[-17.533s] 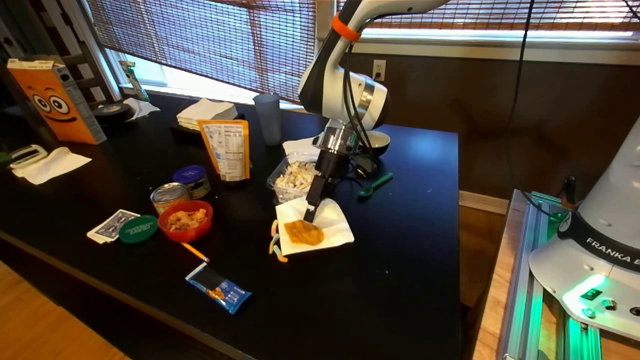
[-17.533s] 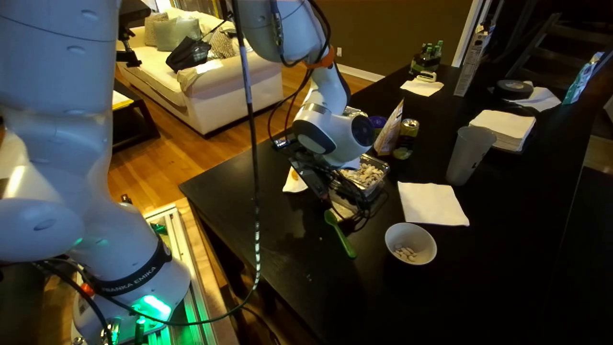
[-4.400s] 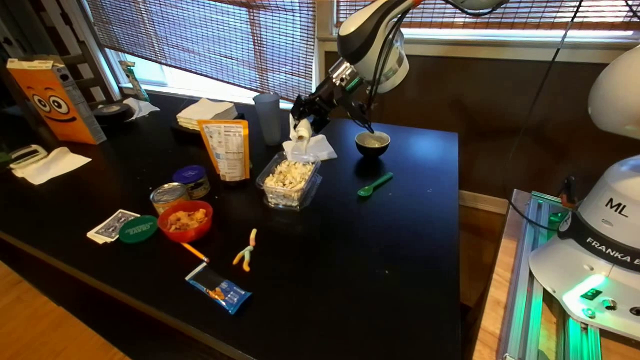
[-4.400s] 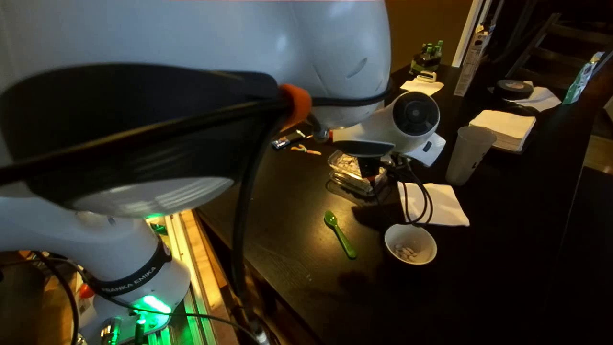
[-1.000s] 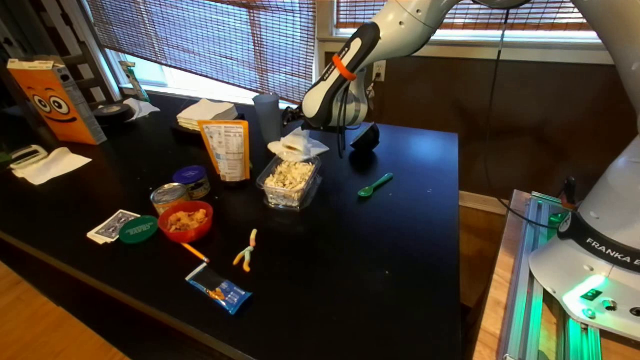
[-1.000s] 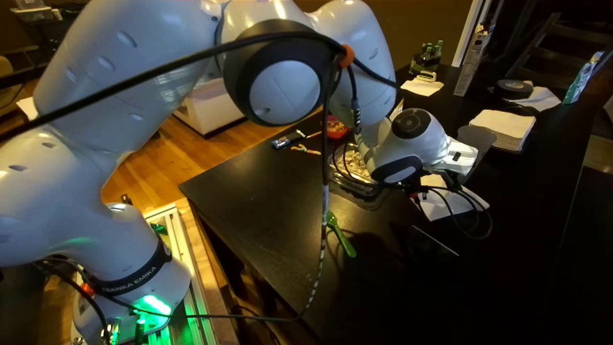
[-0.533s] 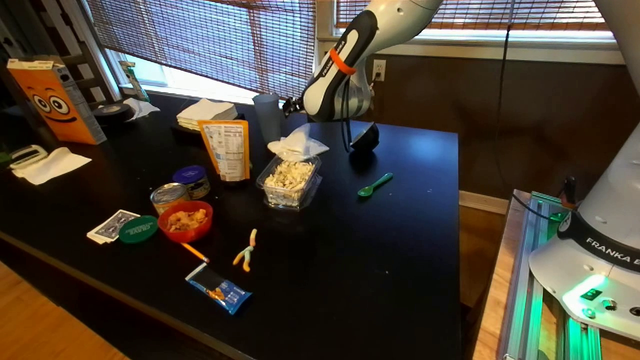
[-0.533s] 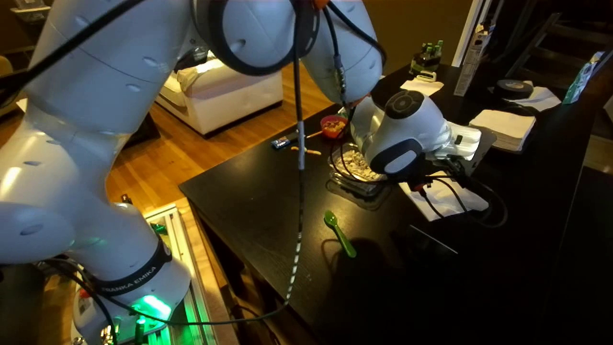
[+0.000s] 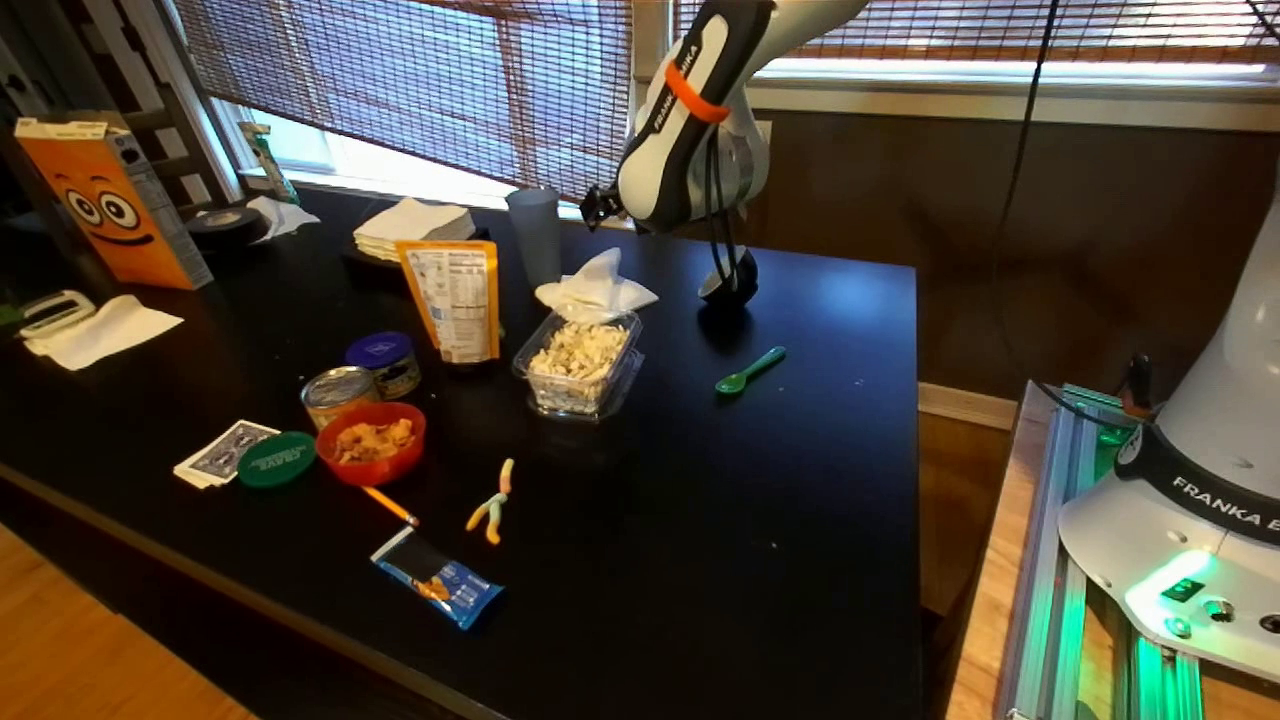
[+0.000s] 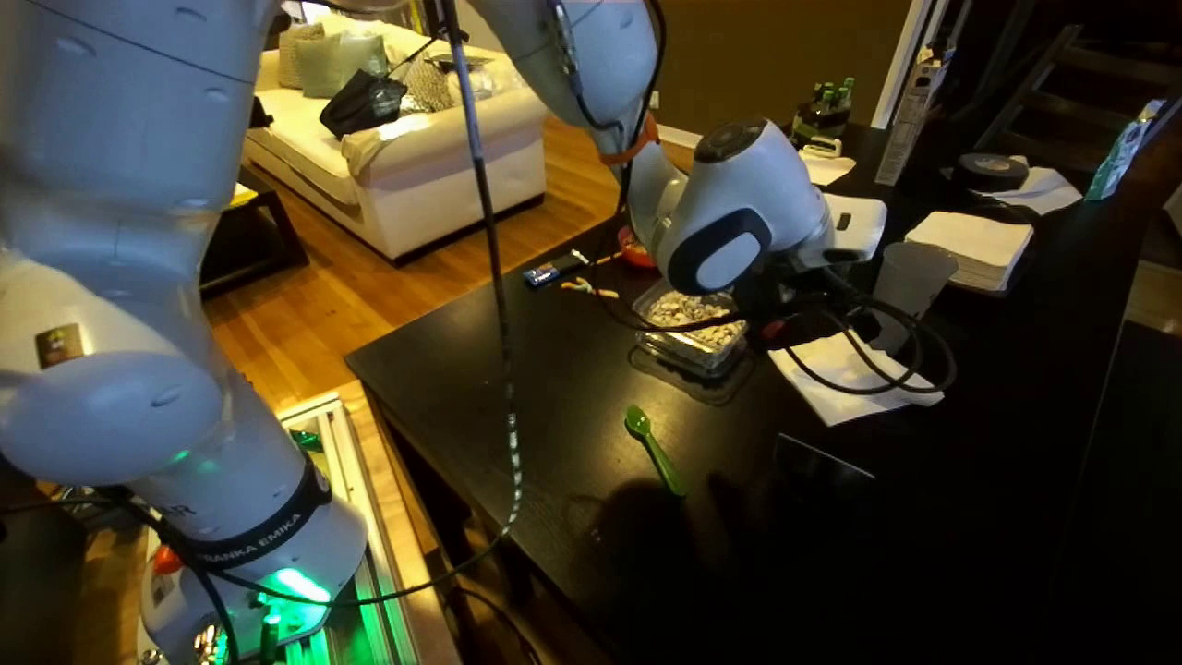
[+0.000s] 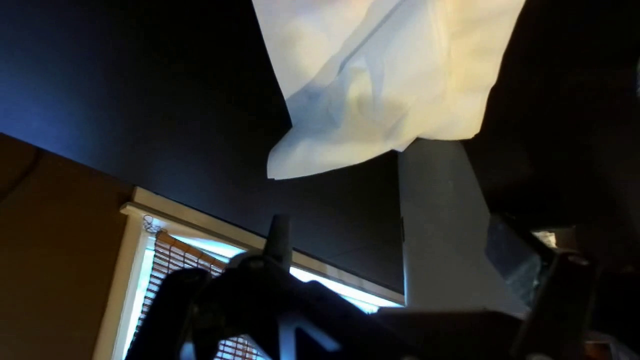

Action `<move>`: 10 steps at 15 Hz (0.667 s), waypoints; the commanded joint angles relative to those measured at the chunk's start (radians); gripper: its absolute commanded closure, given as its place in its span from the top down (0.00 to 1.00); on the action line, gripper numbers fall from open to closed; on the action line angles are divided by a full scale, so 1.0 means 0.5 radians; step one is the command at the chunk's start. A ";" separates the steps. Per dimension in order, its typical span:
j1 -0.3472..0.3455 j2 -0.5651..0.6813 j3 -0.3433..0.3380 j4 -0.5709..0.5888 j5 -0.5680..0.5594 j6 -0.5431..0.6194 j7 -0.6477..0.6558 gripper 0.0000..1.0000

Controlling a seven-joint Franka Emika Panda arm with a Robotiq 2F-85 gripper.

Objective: Pick up the pastry on the table

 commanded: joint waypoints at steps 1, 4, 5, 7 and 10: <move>0.329 -0.286 -0.270 -0.318 0.004 -0.212 -0.034 1.00; 0.503 -0.465 -0.403 -0.469 -0.053 -0.441 -0.032 1.00; 0.584 -0.506 -0.486 -0.502 -0.076 -0.559 -0.014 1.00; 0.761 -0.531 -0.680 -0.536 -0.155 -0.713 0.065 1.00; 0.748 -0.475 -0.665 -0.484 -0.108 -0.707 0.021 1.00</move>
